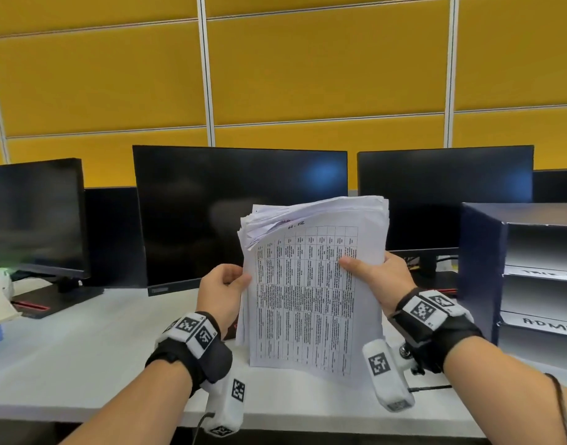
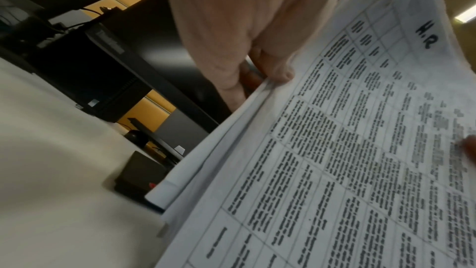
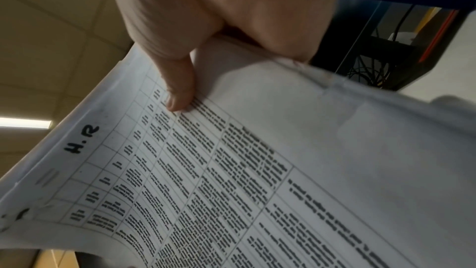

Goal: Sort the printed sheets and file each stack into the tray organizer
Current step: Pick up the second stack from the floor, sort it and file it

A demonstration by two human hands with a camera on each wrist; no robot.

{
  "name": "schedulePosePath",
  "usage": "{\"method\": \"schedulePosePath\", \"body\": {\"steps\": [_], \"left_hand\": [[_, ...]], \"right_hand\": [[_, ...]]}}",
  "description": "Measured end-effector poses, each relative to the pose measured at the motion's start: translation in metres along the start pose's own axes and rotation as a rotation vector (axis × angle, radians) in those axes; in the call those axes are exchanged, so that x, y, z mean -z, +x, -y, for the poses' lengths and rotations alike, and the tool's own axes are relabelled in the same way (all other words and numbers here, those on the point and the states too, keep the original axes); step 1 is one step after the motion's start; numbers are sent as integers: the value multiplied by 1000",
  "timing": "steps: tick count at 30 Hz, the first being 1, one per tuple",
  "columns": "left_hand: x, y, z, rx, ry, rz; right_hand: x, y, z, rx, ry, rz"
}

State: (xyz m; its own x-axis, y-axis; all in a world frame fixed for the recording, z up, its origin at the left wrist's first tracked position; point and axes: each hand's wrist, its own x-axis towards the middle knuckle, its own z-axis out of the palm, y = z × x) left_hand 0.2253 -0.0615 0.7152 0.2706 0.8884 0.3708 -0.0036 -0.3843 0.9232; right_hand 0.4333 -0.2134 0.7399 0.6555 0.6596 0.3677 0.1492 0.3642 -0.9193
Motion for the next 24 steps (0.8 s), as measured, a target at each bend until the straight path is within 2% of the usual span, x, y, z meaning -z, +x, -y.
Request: {"method": "schedulePosePath", "body": {"steps": [6, 10, 15, 18, 22, 24], "left_hand": [[3, 6, 5, 46, -48, 27], [4, 14, 28, 100, -20, -2], [-4, 14, 27, 164, 25, 44], [-1, 14, 21, 127, 108, 133], [4, 8, 14, 69, 242, 392], [4, 4, 7, 63, 183, 468]], "right_hand": [[2, 4, 1, -22, 33, 50], [3, 4, 1, -38, 38, 90], [4, 5, 2, -73, 40, 76], [5, 6, 3, -76, 28, 67], [5, 5, 3, -76, 23, 65], [6, 4, 4, -72, 24, 86]]}}
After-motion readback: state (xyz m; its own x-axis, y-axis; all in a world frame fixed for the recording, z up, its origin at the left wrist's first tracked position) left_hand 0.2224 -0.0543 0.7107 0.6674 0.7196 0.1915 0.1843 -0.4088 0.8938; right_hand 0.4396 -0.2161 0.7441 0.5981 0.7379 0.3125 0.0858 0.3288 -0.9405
